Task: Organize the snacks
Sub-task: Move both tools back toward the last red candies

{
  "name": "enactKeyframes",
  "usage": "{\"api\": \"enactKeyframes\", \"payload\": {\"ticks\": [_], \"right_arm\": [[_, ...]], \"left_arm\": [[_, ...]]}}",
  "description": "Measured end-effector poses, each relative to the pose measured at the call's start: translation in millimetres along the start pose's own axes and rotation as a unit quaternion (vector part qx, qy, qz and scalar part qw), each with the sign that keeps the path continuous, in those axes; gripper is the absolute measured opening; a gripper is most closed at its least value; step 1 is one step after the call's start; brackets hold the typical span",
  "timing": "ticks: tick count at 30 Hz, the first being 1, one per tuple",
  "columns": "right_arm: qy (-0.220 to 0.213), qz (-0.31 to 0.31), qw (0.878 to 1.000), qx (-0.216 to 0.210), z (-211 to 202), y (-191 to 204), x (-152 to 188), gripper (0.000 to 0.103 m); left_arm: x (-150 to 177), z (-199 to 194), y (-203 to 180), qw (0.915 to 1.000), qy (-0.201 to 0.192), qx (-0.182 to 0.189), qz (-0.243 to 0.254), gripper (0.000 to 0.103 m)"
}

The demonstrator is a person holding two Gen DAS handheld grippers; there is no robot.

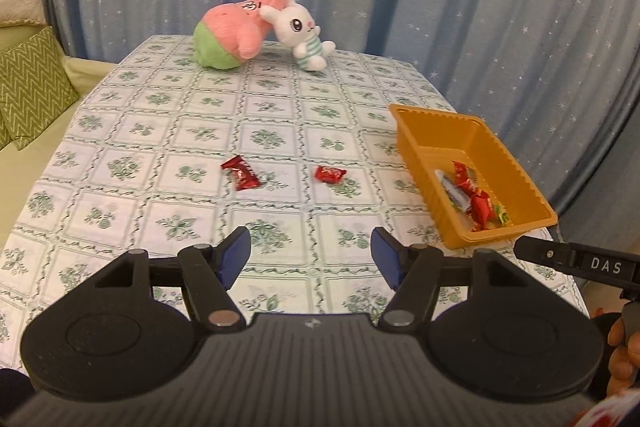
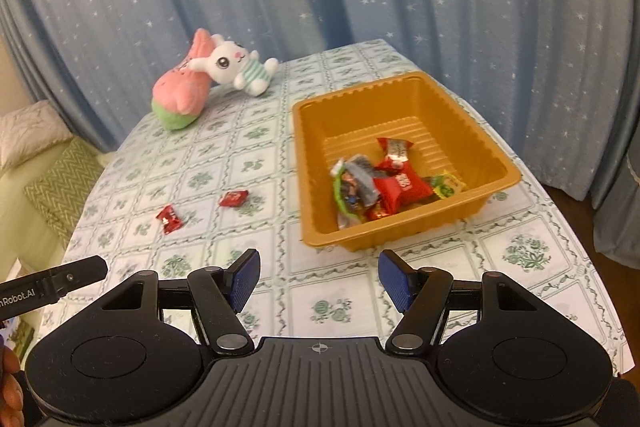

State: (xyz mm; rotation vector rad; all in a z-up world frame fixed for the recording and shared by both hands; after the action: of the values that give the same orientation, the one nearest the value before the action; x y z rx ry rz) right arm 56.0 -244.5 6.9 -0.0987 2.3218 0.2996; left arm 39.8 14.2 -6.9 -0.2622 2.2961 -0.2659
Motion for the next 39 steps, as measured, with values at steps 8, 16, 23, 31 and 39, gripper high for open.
{"api": "enactKeyframes", "payload": {"ticks": [8,16,23,31,39], "right_arm": [[0.000,-0.014,1.000,-0.004,3,14,-2,0.066],[-0.002,-0.022,1.000,-0.007,6,21,-4,0.065],[0.000,-0.033,0.999,-0.008,13,26,-6,0.065],[-0.011,-0.067,0.998,-0.019,28,38,-13,0.065],[-0.012,-0.123,0.992,-0.035,62,61,-21,0.065]], "left_arm": [[-3,-4,7,1.0000,-0.003,-0.004,-0.005,0.064],[-5,-3,10,0.9999,-0.004,-0.005,-0.008,0.065],[-7,2,16,0.9999,-0.002,-0.008,-0.008,0.066],[-10,19,25,0.9998,0.005,-0.017,-0.005,0.066],[-21,51,40,0.9996,0.012,-0.023,0.011,0.066]]}}
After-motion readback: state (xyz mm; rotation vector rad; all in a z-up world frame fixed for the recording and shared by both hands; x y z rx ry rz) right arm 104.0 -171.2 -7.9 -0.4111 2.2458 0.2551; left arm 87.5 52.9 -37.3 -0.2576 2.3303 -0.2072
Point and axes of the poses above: each gripper's, at about its wrist camera, not at the fingertips, and z roughly the way its jaws point, y to its left, x to its underside, the point moved 2 cm from there along z, roughly the way its jaws point, and after that the axes turned 9 degrees about -z, right-handed, at the moved point
